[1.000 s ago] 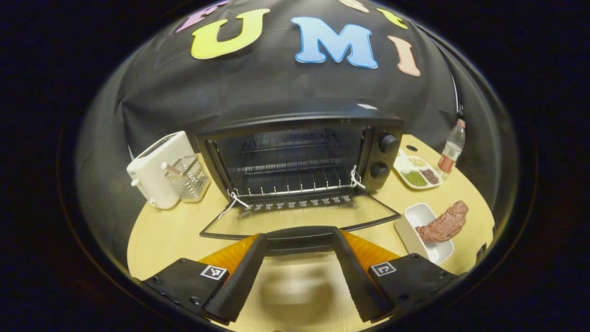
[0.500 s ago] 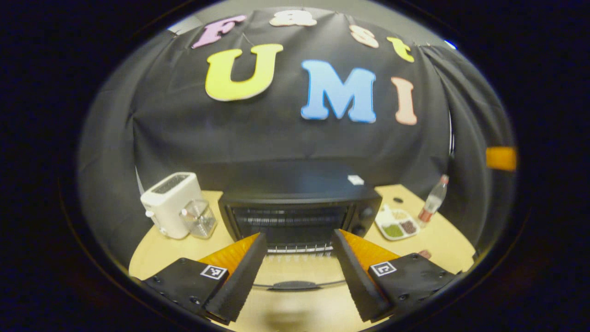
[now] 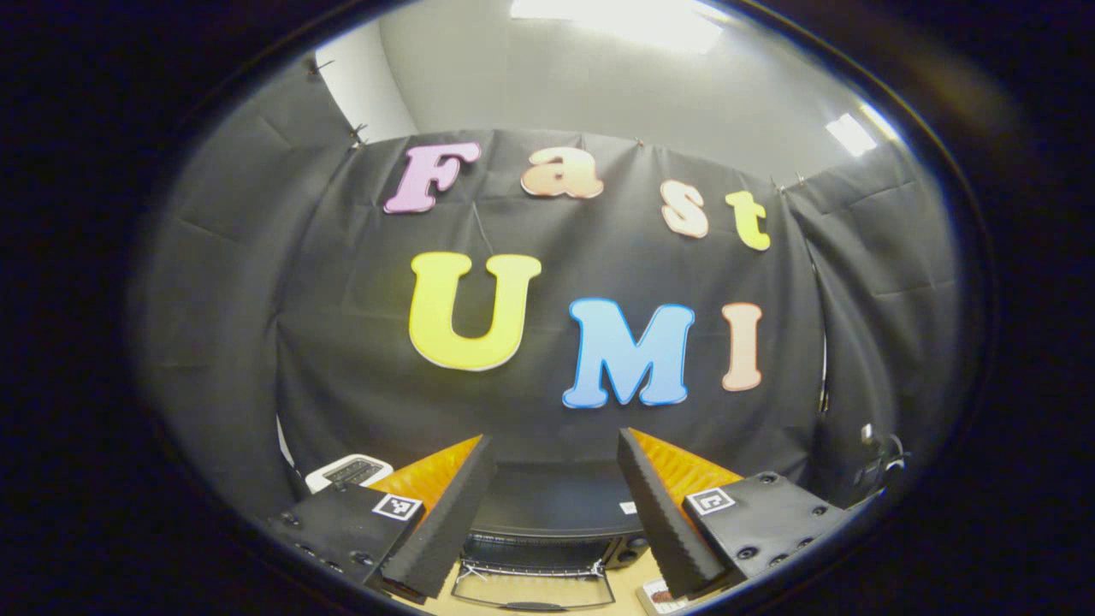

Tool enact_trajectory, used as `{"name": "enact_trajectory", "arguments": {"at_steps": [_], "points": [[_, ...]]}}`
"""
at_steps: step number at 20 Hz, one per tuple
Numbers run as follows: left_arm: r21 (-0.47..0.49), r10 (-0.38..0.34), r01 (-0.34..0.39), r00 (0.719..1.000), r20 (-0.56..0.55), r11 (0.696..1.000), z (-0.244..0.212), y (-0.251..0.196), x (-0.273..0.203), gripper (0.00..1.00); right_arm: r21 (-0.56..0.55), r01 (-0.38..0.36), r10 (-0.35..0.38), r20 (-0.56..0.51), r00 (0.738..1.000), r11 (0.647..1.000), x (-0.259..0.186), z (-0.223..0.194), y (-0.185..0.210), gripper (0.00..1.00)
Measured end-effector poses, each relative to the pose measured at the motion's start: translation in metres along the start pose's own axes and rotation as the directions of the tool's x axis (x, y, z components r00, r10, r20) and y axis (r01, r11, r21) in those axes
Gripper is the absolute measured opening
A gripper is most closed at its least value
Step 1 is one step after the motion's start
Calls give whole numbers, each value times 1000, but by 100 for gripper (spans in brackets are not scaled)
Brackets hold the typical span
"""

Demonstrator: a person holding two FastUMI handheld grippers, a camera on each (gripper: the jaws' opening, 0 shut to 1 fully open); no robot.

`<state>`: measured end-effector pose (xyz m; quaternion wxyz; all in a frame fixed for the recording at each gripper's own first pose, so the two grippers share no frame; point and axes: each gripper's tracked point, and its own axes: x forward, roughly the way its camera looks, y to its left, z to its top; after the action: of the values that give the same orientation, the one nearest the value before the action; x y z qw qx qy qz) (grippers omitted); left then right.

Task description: Open the electric oven with the left hand, put the food in, and close the electric oven.

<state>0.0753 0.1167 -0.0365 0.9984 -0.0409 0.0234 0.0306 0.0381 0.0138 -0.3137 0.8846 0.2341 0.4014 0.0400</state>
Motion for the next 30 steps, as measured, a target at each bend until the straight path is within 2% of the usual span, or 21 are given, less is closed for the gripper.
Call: {"name": "enact_trajectory", "arguments": {"at_steps": [5,10,11,12,13,14,15,16,17,18,19,20,21,24,30], "points": [[40,31,-31,1000,5,999,9,-2,-14,100,173,-72,94,-118,989,982,44,-48,-21,96],[63,69,-67,997,-36,996,3,6,-27,100,263,-117,168,-181,969,958,75,-85,-24,96],[65,80,-77,996,-43,995,3,11,-31,100,276,-99,156,-193,969,956,79,-90,-27,91],[70,95,-91,994,-53,993,-1,17,-35,100,298,-103,168,-200,965,949,82,-93,-26,84],[76,111,-107,992,-61,991,-1,23,-39,100,324,-105,177,-202,963,940,83,-94,-24,83],[79,124,-119,990,-66,990,-2,27,-44,100,344,-111,188,-200,962,932,83,-93,-23,78],[79,132,-126,989,-69,989,-3,30,-47,100,368,-119,202,-195,960,922,85,-92,-20,62],[78,136,-130,988,-72,988,-5,32,-51,100,389,-131,216,-183,959,912,84,-87,-19,54],[78,135,-130,988,-71,988,-6,33,-53,100,395,-128,217,-189,958,910,89,-89,-14,35],[78,137,-131,988,-72,988,-7,34,-55,100,395,-152,243,-193,950,906,84,-90,-9,25],[78,134,-129,988,-73,989,-7,34,-55,100,387,-172,260,-190,947,906,77,-89,-3,31],[77,131,-125,989,-72,989,-7,32,-55,100,377,-153,238,-189,953,913,63,-76,-11,21],[75,125,-119,990,-67,990,-6,31,-54,100,372,-150,232,-186,955,916,79,-82,-3,10],[69,99,-95,994,-52,993,-1,24,-52,100,378,-167,245,-169,955,910,73,-75,4,10],[48,43,-42,999,-26,998,4,12,-48,100,411,-291,351,-78,933,864,34,-40,40,10]]}}
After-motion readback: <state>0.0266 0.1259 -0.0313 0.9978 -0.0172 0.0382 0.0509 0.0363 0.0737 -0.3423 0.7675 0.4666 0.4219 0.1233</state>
